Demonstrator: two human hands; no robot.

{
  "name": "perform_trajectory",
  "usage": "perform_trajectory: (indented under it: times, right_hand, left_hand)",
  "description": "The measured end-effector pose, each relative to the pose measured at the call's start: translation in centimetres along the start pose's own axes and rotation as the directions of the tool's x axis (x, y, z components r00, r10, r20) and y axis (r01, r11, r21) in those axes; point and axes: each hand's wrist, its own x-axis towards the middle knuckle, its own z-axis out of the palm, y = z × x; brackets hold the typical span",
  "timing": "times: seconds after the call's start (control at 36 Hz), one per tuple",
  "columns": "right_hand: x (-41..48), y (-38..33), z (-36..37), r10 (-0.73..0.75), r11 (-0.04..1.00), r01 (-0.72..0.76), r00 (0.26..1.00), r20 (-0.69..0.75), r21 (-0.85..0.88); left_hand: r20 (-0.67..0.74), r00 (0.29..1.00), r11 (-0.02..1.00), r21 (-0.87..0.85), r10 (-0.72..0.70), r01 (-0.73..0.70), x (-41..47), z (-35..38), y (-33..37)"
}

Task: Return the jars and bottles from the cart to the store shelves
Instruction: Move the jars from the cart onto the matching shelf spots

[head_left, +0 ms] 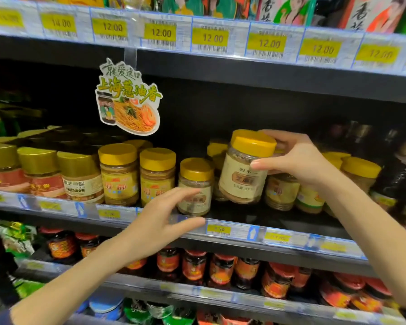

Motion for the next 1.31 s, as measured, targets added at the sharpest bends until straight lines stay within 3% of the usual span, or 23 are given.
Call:
perform_trajectory:
  times: [0.17,0.22,0.86,1.11,1.31]
  right_hand:
    - [0.6,3.6,1.5,0.118,0.993,-0.118,0.993,0.006,0.006]
    - [0.8,4.6,2.0,0.171,0.985,-0.171,0.985,0.003,0.024]
    - [0.6,7.2,3.6,0.170,0.985,-0.169,0.983,0.072,-0.016]
    - [-0.2,8.0,4.3,0.165,0.986,-0.165,0.986,0.015,0.039]
    - [-1.0,7.7,4.6,0.163,0.985,-0.164,0.986,-0.024,-0.046]
  left_hand:
    - [0.038,0.999,0.907,0.421,-0.007,-0.009,-3.1,-1.9,-3.1]
    - [0.045,0.999,0.879,0.476,0.000,-0.022,-3.7,-2.1,-3.6]
    - [0.033,0.996,0.864,0.495,0.087,-0.092,-4.4,-1.1,-4.9]
    - [0.063,0.994,0.867,0.486,0.086,-0.106,-4.4,-1.3,-5.2]
    - [0.080,0.993,0.849,0.515,0.088,-0.117,-4.4,-1.4,-5.2]
